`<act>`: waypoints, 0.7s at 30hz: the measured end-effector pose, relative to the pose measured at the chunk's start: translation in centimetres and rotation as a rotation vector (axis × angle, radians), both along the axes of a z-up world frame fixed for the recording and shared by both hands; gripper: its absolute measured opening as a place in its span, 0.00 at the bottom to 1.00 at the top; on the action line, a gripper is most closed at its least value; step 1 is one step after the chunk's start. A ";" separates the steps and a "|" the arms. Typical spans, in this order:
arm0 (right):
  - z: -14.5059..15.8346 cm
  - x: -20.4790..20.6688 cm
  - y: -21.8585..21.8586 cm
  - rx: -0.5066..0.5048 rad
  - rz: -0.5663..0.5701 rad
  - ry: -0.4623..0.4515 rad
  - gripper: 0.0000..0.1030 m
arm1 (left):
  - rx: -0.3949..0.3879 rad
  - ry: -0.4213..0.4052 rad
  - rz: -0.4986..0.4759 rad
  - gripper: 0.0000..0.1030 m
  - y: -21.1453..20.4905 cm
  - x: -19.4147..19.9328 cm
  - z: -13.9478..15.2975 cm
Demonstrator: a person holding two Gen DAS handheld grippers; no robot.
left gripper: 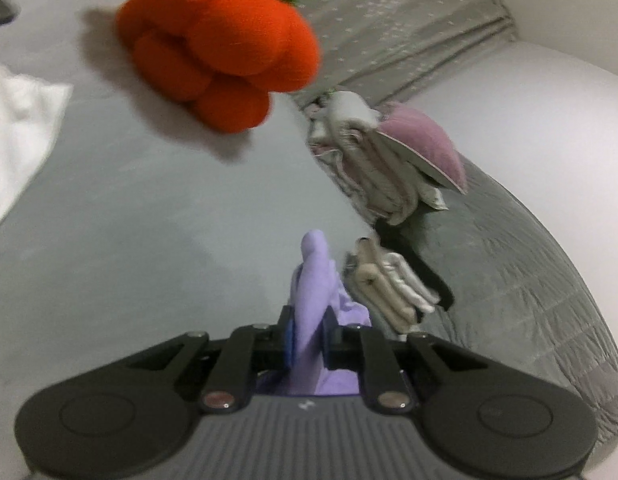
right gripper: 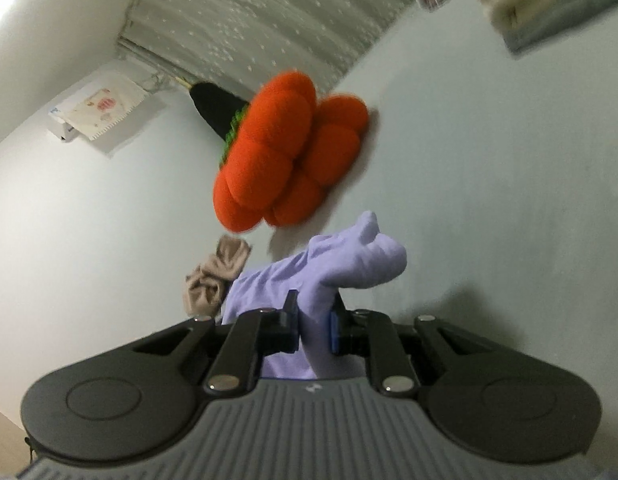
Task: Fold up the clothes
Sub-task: 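Lift and carry the folded pants with both grippers onto the clothes stack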
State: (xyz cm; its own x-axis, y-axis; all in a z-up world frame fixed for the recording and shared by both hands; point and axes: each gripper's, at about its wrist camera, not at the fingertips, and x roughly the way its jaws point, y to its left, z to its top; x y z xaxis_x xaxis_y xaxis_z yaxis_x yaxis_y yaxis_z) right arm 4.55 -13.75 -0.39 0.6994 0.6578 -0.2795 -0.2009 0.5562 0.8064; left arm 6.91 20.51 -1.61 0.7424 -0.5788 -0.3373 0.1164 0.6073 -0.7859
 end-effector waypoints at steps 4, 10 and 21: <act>2.8 0.8 -2.2 -0.030 -0.031 -0.059 0.16 | 0.007 -0.052 -0.040 0.12 -2.5 2.0 2.8; 7.5 2.7 -6.1 -0.076 -0.099 -0.146 0.16 | 0.008 -0.113 -0.103 0.12 -8.0 6.1 6.5; 12.8 6.9 -15.3 -0.163 -0.211 -0.230 0.16 | 0.009 -0.193 -0.194 0.12 -18.5 14.4 12.1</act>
State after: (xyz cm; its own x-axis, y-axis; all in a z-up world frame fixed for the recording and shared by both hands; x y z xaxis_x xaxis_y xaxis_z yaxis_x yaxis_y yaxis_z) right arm 11.43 -29.02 12.40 0.8722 0.4514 -0.1884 -0.2334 0.7226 0.6506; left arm 21.32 1.99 10.49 0.6691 -0.7141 -0.2059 0.3784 0.5658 -0.7326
